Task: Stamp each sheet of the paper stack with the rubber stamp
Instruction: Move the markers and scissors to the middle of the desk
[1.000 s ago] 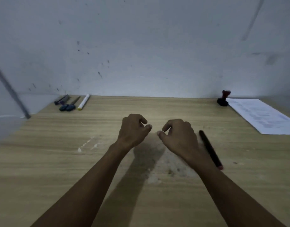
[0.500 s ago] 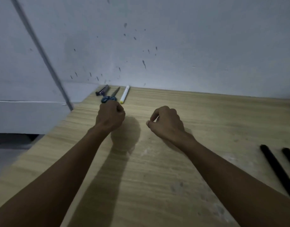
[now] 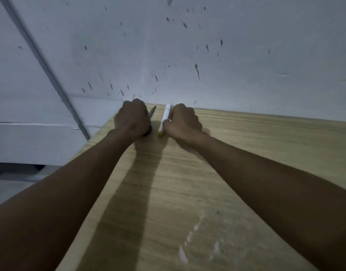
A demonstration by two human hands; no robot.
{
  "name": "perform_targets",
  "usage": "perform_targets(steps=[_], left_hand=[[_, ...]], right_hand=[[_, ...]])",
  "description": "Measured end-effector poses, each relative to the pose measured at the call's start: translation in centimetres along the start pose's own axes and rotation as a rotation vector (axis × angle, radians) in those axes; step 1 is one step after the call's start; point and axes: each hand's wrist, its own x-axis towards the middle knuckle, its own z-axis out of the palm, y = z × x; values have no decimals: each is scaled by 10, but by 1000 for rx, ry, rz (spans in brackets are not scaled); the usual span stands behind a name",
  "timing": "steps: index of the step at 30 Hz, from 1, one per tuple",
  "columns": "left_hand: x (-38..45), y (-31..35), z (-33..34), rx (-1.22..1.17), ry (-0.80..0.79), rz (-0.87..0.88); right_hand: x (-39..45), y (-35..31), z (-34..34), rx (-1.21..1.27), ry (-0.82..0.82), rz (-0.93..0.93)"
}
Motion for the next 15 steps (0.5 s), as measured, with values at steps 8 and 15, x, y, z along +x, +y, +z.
perform_targets(steps=[8, 15], left_hand=[[26, 7, 20, 144, 39, -57], [15, 19, 13, -39, -120, -129]], right_hand=[[37, -11, 14, -115, -5, 30], [7, 4, -9, -77, -40, 54]])
